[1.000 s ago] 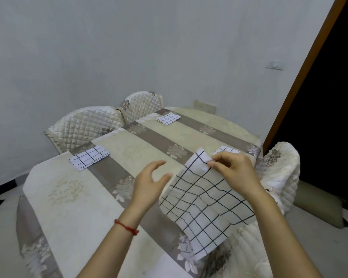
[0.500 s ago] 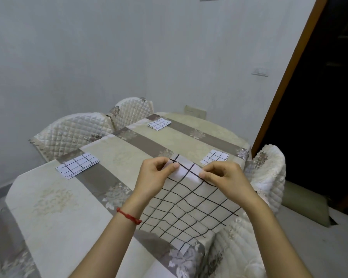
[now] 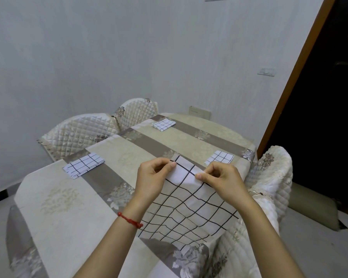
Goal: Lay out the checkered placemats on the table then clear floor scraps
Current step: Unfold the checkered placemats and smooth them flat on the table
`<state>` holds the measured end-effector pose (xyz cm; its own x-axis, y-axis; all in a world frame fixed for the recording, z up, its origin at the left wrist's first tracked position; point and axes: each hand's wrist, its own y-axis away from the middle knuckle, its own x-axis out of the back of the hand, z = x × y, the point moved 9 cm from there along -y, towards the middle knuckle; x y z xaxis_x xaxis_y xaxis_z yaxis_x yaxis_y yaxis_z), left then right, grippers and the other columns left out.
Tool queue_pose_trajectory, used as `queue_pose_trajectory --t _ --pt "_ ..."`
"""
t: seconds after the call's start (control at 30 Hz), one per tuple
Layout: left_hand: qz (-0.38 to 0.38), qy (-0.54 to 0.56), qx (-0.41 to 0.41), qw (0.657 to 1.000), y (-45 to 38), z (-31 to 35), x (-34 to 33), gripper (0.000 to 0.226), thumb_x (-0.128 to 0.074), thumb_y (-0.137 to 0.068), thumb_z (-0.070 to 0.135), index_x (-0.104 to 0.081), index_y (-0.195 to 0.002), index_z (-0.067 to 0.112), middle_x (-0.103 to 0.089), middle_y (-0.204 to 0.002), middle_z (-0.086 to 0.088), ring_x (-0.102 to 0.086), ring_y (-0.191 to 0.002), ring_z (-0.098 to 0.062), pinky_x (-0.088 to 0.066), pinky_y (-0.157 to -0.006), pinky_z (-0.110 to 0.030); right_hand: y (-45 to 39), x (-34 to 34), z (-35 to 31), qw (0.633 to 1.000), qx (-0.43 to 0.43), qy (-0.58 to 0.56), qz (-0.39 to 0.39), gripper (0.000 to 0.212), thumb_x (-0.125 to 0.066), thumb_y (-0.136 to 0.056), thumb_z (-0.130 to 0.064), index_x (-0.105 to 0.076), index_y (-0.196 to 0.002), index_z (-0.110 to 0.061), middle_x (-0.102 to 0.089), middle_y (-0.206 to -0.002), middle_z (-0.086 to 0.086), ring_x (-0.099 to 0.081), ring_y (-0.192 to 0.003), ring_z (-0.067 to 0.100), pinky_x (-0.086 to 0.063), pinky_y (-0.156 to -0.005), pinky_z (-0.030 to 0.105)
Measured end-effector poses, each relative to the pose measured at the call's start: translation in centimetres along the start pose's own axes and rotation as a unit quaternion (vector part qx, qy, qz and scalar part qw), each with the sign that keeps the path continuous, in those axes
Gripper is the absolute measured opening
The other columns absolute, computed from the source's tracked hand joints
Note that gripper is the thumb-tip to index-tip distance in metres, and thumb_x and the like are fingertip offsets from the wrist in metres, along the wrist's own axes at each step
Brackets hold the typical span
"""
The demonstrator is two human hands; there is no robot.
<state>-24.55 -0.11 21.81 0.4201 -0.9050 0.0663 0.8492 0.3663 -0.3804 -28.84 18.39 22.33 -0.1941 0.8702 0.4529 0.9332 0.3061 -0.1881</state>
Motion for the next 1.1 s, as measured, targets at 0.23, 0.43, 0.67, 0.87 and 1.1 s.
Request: queue_pose_trajectory --t 0.23,0.43,0.67,0.87,1.1 --pt "0.095 0.022 -0.016 0.995 -0.6 0.3 2.7 0.026 -0.061 -0.084 0.004 -0.062 -0.065 0.022 -0.063 -0.055 0.022 -0.053 -0.055 0.009 -0.041 -0.057 -0.004 0.2 0.8 1.3 0.998 -0.018 -0.022 -0.048 0.009 -0.074 -0.074 -0.017 -0.070 -0.069 -0.010 -0.069 -0.070 0.010 -0.059 -0.067 0.011 -0.046 -0.068 0.030" --pt "0.171 0.046 0.013 0.984 -1.6 -0.7 6.3 0.021 -0.060 -0.085 0.008 -0.063 -0.069 0.021 -0.063 -0.067 0.013 -0.055 -0.057 0.013 -0.043 -0.061 -0.001 0.7 3.4 3.4 0.996 -0.038 -0.076 -0.033 0.021 -0.067 -0.079 -0.002 -0.071 -0.064 -0.016 -0.067 -0.058 -0.004 -0.057 -0.055 0.000 -0.045 -0.054 0.012" --pt "0.202 0.030 0.023 0.979 -1.6 -1.6 6.6 0.010 -0.062 -0.084 0.008 -0.068 -0.081 0.015 -0.064 -0.073 0.015 -0.058 -0.061 0.016 -0.045 -0.064 0.000 0.1 3.6 4.0 0.992 -0.038 -0.116 0.016 0.014 -0.065 -0.080 0.000 -0.068 -0.067 -0.005 -0.060 -0.062 0.007 -0.047 -0.048 0.002 -0.040 -0.048 0.012" --pt "0.239 0.035 0.015 0.970 -1.1 -1.6 7.1 0.018 -0.069 -0.076 0.006 -0.066 -0.070 0.022 -0.067 -0.060 0.026 -0.059 -0.062 0.011 -0.047 -0.063 -0.003 0.7 1.8 4.1 0.990 -0.035 -0.107 -0.088 0.017 -0.071 -0.074 0.000 -0.068 -0.060 -0.008 -0.065 -0.054 -0.002 -0.056 -0.055 0.004 -0.044 -0.056 0.014" --pt "0.085 0.054 0.010 0.995 -1.3 0.1 2.0 0.021 -0.065 -0.079 0.000 -0.066 -0.069 0.019 -0.068 -0.059 0.019 -0.058 -0.060 0.007 -0.046 -0.060 -0.005 1.1 -3.3 1.2 0.948 -0.038 -0.173 -0.264 0.035 -0.071 -0.068 -0.051 -0.072 -0.076 -0.017 -0.069 -0.066 -0.001 -0.065 -0.063 0.010 -0.052 -0.062 0.019"
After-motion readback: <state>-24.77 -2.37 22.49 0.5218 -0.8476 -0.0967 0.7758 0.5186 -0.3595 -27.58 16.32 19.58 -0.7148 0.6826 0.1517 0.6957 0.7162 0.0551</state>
